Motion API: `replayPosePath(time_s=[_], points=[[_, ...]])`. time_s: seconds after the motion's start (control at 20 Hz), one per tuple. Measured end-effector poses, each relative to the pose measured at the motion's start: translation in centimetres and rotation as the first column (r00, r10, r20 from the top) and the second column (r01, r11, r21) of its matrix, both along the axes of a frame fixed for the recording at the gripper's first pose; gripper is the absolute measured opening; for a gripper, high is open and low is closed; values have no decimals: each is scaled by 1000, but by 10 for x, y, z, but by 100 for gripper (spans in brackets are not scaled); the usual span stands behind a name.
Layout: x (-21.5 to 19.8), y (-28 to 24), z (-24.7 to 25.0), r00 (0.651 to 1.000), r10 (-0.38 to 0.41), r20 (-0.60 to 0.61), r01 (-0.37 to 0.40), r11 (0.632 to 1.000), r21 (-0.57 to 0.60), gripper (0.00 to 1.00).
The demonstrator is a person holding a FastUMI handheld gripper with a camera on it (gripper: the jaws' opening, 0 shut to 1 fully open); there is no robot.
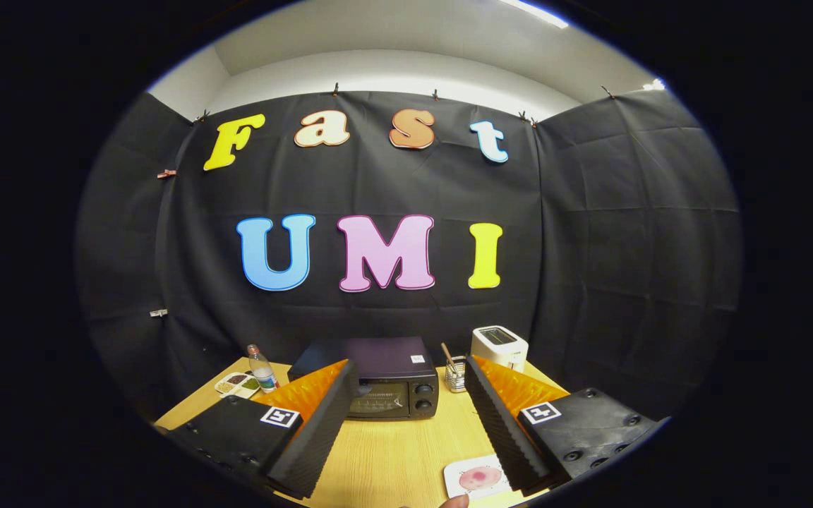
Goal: Open the toaster oven, put the food inside, and close the toaster oven door.
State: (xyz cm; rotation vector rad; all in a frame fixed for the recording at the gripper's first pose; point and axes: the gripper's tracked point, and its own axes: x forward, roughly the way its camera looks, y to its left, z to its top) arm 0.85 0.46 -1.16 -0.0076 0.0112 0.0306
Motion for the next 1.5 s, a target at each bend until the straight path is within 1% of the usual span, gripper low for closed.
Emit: replayPosePath(time_s=[0.15,0.35,0.45,0.6,0.7,0.85,1.05,1.15,1.25,1.3,1.4,1.5], points=[[3,0,-1,1000,-1,3,1,1000,-1,98],[16,14,-13,999,12,-33,-11,1000,23,97],[34,30,-32,996,32,-84,-29,999,36,98],[72,60,-61,986,72,-153,-62,996,67,99],[100,79,-87,972,94,-215,-84,995,56,99],[141,103,-125,953,103,-284,-93,994,48,99],[188,129,-180,922,92,-375,-92,996,20,99],[205,136,-204,906,86,-415,-81,996,30,100],[218,139,-218,895,73,-439,-68,997,28,100],[225,139,-223,893,69,-444,-62,998,30,100],[236,143,-218,903,65,-425,-55,998,35,100],[238,147,-226,887,60,-457,-60,998,15,99]])
